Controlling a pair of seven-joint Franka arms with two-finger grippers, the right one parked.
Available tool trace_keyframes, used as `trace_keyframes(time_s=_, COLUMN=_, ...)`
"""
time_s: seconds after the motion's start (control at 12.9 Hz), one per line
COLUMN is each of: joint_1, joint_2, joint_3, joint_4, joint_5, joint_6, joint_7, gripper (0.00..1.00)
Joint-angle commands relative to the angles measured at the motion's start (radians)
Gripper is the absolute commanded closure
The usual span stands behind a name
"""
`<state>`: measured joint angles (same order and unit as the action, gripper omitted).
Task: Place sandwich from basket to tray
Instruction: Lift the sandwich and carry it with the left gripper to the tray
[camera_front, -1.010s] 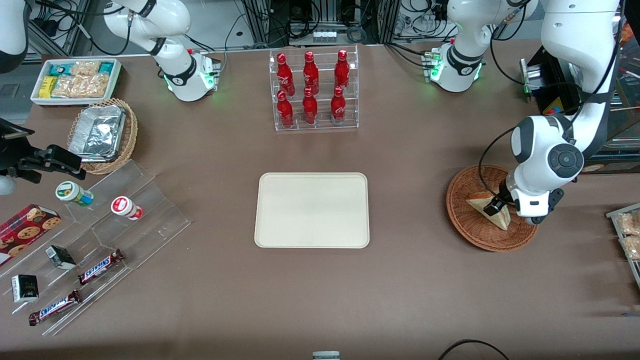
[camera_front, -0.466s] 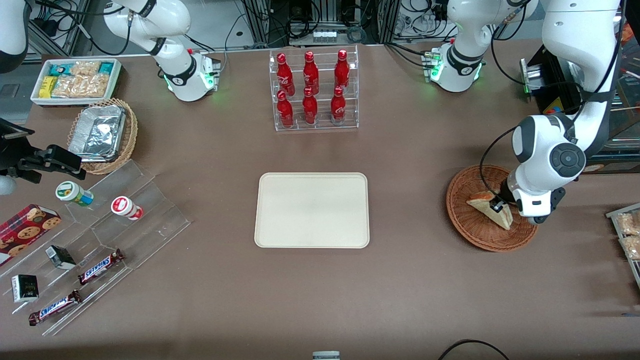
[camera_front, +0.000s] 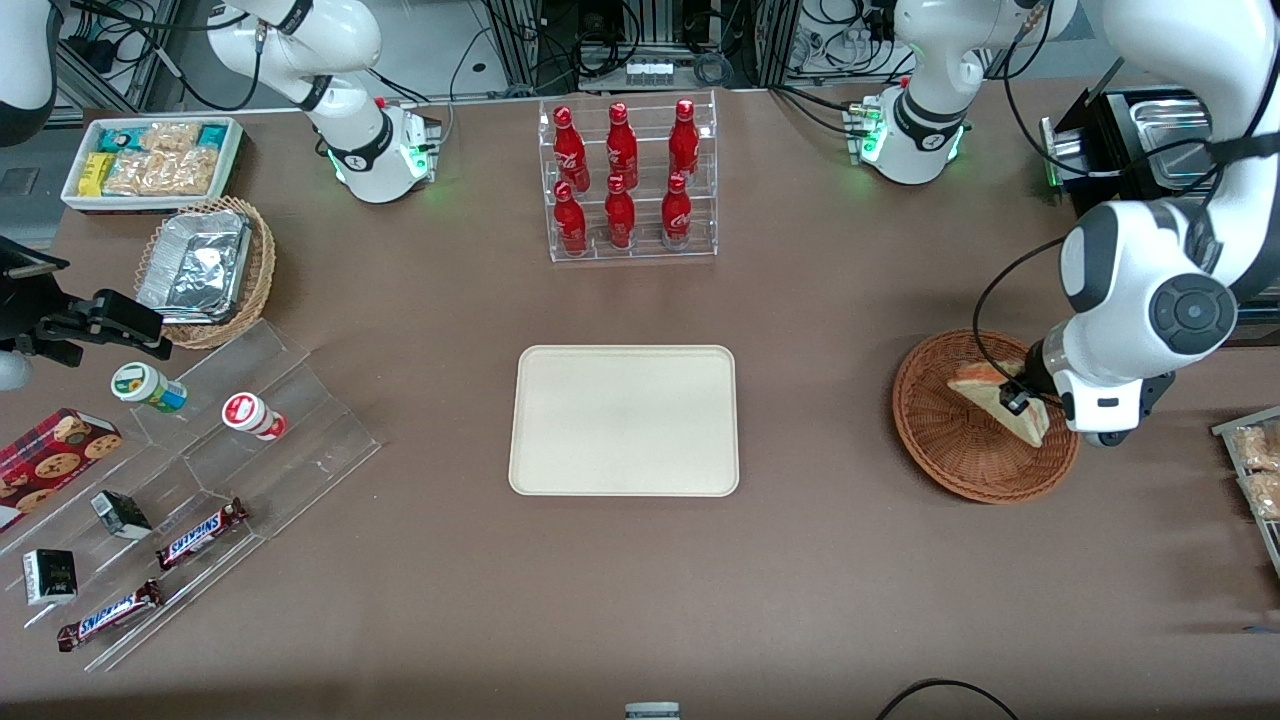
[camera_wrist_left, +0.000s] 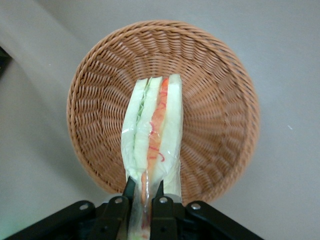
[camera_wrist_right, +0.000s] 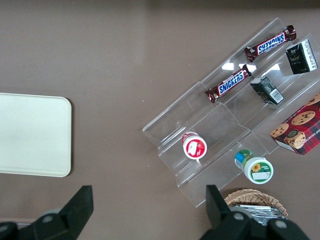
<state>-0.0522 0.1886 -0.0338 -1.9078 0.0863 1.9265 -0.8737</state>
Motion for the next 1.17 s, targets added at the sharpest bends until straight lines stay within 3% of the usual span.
trace_keyframes(time_s=0.0, joint_1=-0.124, joint_2=0.006, joint_3=0.002, joint_4=0.104, joint_5=0.001, joint_6=-0.084, joint_7=-0.021, gripper=0.91)
trace_keyframes(time_s=0.23, joint_1=-0.256, joint_2=0.022, joint_3=-0.002, joint_4=0.142, joint_5=-0.004, joint_6=-0.07, joint_7=0.017, gripper=0.91)
trace_keyframes(time_s=0.78, joint_1=-0.549, joint_2=0.271, joint_3=-0.006, joint_4=0.326, joint_5=-0.019, joint_6=0.032, joint_7=0.044, gripper=0.86)
trace_keyframes(time_s=1.09, joint_1=-0.626, joint_2=0.365, joint_3=-0.006, joint_4=0.328, joint_5=0.022, joint_6=0.146, joint_7=0.07, gripper=0.85)
